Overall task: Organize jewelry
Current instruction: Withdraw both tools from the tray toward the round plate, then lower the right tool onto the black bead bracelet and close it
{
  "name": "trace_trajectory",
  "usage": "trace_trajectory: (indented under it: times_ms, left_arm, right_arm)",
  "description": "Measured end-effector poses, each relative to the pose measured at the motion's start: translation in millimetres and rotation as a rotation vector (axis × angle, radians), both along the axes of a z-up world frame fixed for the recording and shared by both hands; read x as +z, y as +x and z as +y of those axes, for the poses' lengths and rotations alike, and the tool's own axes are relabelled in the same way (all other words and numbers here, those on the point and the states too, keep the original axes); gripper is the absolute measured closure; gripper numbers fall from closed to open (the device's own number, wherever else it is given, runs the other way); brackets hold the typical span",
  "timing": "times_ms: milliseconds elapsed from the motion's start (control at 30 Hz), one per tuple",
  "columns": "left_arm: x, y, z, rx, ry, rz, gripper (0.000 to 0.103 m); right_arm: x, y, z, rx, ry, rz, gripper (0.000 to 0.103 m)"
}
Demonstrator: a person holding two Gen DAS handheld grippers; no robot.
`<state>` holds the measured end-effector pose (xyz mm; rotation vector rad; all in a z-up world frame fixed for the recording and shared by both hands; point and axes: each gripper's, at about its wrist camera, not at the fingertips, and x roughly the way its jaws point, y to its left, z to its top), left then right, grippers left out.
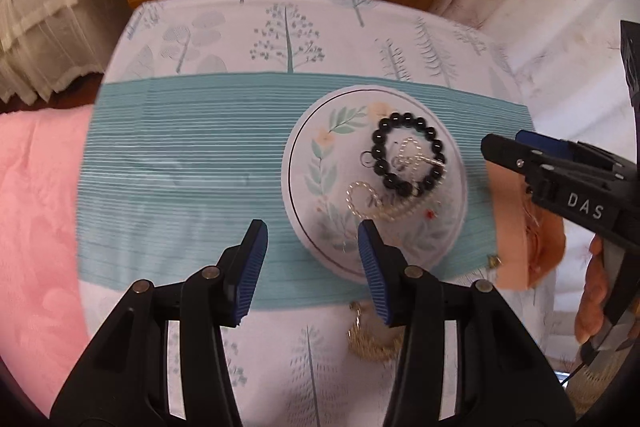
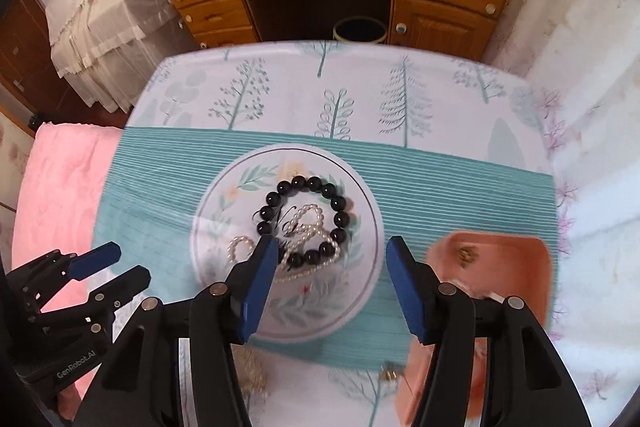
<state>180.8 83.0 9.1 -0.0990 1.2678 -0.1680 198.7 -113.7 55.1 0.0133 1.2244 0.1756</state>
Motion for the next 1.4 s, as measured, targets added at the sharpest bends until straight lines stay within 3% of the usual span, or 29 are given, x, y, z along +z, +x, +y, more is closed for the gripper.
trace_trajectory:
  times_ms: [167, 400, 467, 567, 700, 1167, 1400]
  left_arm:
    - [-34.2, 19.1, -7.6, 0.007, -0.027, 0.033, 0.059]
    - [-53.3, 26.3, -20.8, -0.030, -0.023, 0.058, 0.059]
    - [-55.5, 27.8, -23.3, -0.036, -0.026, 0.061, 0.059]
    - [-57.5, 29.0, -24.9, -0.040, -0.032, 0.066, 0.059]
    - [-60.5, 30.4, -28.3, -0.053, -0.038, 0.075, 0.059]
    - [-62.4, 33.8, -86.6, -0.190, -0.037, 0.086, 0.059]
    - [-65.8, 32.7, -121.0, -0.295, 0.034, 0.056, 0.059]
  right_arm:
    - [-45.6, 25.9, 2.9, 0.004, -0.014, 0.022, 0.066]
    - [-97.4, 51.0, 14.6, 0.025, -0.026, 0.054, 0.072]
    - [-106.1, 54.0, 18.7, 0.027, -0.047, 0.052, 0.081]
    - [-115.9, 57.4, 24.7, 0.019, -0.083, 0.047, 0.086]
    - [-115.4, 56.6, 26.9, 0.026, -0.089, 0.036, 0.088]
    - [-114.3, 50.0, -8.3, -0.051, 0.046, 0.102, 0.088]
    - [-113.7, 47.0, -18.4, -0.064, 0.084, 0.108, 0.088]
